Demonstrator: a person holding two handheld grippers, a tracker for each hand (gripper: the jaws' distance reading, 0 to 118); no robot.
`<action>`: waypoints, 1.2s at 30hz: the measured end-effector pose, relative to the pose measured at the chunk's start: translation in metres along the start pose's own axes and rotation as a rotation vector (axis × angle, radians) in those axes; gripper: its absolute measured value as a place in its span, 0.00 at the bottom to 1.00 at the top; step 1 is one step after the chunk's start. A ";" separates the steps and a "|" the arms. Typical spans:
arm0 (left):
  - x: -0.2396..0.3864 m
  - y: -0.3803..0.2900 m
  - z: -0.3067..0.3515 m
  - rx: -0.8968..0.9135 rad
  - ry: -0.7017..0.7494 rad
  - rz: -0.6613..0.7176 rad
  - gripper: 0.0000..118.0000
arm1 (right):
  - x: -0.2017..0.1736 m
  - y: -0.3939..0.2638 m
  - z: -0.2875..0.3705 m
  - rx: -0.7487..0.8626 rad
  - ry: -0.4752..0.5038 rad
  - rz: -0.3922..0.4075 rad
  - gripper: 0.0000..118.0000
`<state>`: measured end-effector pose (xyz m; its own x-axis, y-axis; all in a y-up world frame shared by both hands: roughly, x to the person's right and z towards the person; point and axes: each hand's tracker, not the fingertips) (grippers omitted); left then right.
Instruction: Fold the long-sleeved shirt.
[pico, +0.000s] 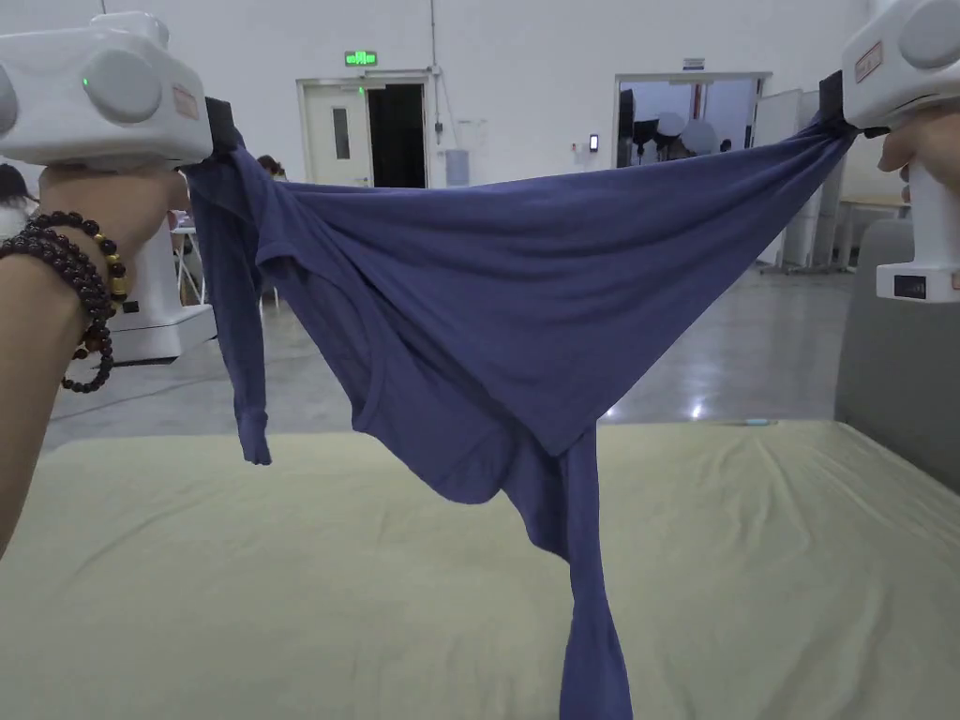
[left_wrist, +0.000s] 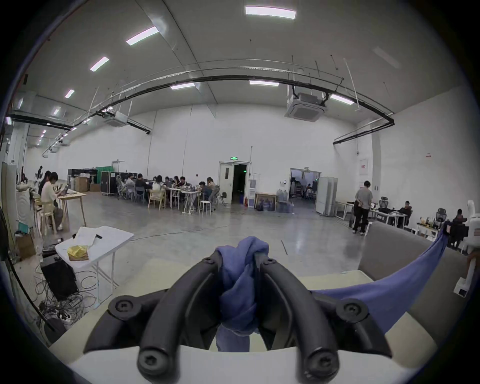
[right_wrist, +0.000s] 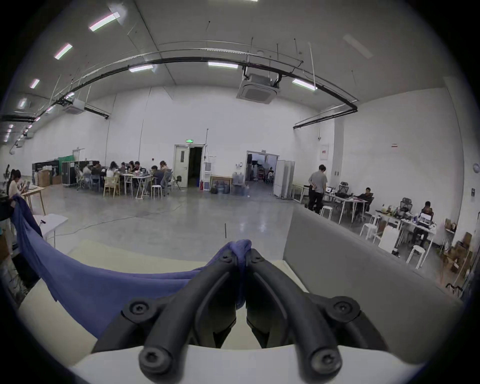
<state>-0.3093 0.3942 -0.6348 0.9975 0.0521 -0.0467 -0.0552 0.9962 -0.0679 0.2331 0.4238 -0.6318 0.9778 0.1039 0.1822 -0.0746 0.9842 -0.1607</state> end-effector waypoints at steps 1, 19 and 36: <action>0.001 -0.011 -0.004 -0.012 -0.001 -0.016 0.16 | 0.000 -0.010 -0.005 -0.025 0.001 -0.006 0.04; -0.019 -0.225 0.034 -0.323 -0.072 -0.006 0.16 | -0.005 -0.241 0.001 -0.341 0.104 -0.121 0.04; -0.059 -0.452 0.359 -0.554 -0.164 0.002 0.16 | 0.035 -0.492 0.270 -0.683 0.229 -0.070 0.04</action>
<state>-0.3273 -0.0342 -0.2438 0.9886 0.1078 0.1047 -0.0270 0.8129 -0.5817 0.2509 -0.0182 -0.2844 0.9979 -0.0624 0.0184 0.0555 0.6701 -0.7402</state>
